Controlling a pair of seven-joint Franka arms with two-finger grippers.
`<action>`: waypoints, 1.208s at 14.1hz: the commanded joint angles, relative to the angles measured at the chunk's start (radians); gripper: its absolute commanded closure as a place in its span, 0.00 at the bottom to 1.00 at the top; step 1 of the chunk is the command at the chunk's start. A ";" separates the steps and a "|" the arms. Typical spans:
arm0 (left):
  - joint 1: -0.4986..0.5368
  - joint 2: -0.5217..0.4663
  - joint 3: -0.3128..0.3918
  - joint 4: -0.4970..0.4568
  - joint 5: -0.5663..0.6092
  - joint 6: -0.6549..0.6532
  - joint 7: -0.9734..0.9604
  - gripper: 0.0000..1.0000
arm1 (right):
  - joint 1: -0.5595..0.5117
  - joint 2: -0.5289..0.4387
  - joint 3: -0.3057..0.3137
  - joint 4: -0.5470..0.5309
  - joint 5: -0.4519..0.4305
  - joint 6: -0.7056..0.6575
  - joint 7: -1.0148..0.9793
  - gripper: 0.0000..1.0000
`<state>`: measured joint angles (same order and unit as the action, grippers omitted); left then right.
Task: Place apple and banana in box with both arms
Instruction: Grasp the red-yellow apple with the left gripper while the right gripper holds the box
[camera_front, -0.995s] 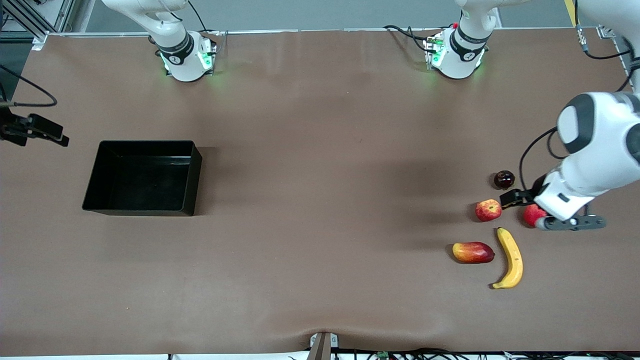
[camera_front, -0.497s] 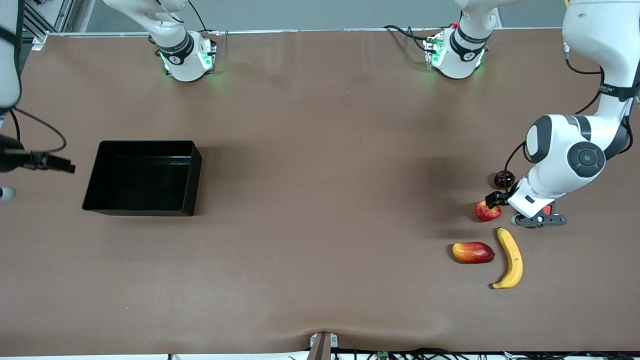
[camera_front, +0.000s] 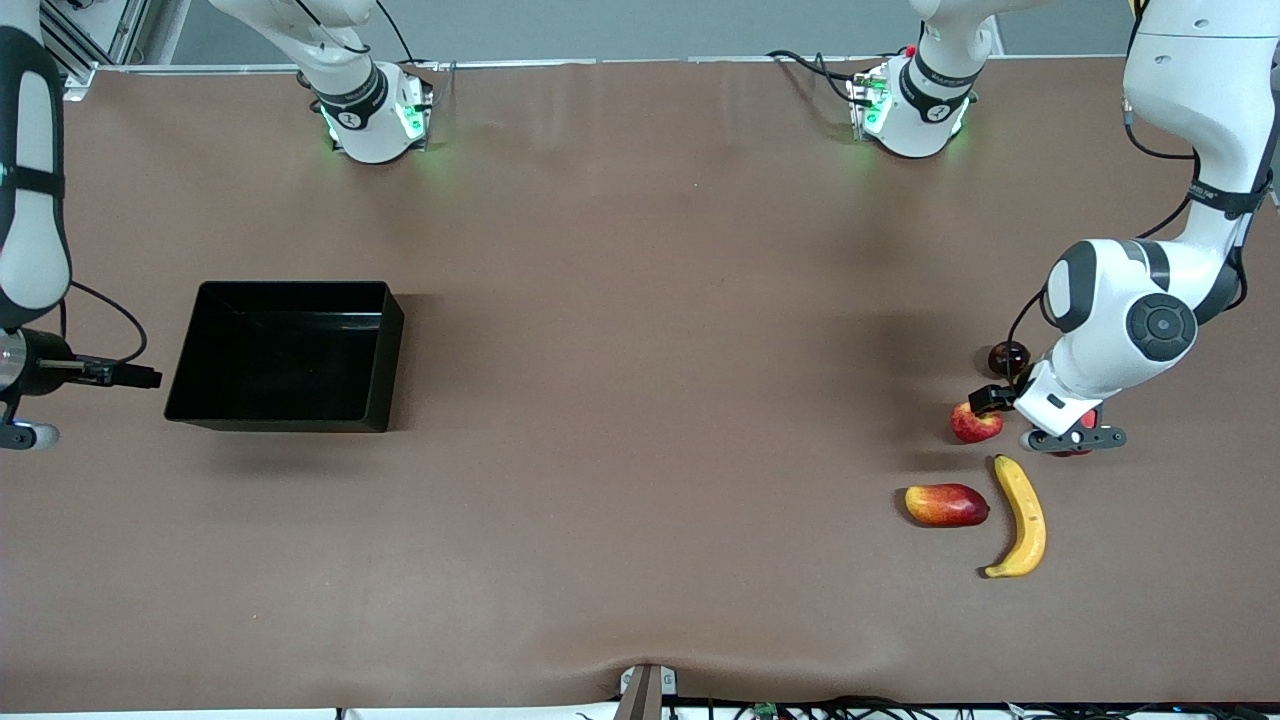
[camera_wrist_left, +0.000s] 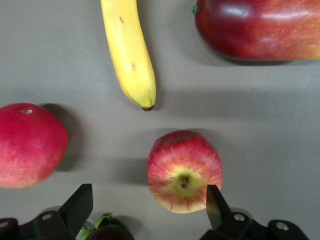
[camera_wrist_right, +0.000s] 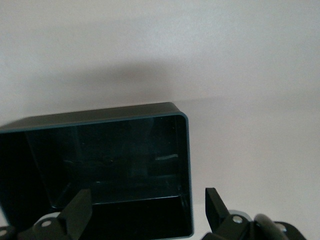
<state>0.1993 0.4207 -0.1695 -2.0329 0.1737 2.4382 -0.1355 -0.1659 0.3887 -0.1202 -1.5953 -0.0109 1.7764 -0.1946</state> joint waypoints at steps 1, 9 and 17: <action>-0.006 0.018 -0.010 -0.006 0.006 0.045 -0.045 0.00 | -0.064 0.018 0.017 -0.067 0.002 0.082 -0.110 0.00; -0.008 0.081 -0.010 0.000 0.006 0.125 -0.049 0.84 | -0.127 0.013 0.019 -0.327 0.065 0.308 -0.201 0.42; -0.008 -0.052 -0.108 0.083 0.009 -0.074 -0.070 1.00 | -0.152 0.009 0.020 -0.330 0.075 0.284 -0.332 1.00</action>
<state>0.1883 0.4256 -0.2574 -1.9729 0.1737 2.4524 -0.1779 -0.3042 0.4247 -0.1136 -1.9058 0.0556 2.0701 -0.5069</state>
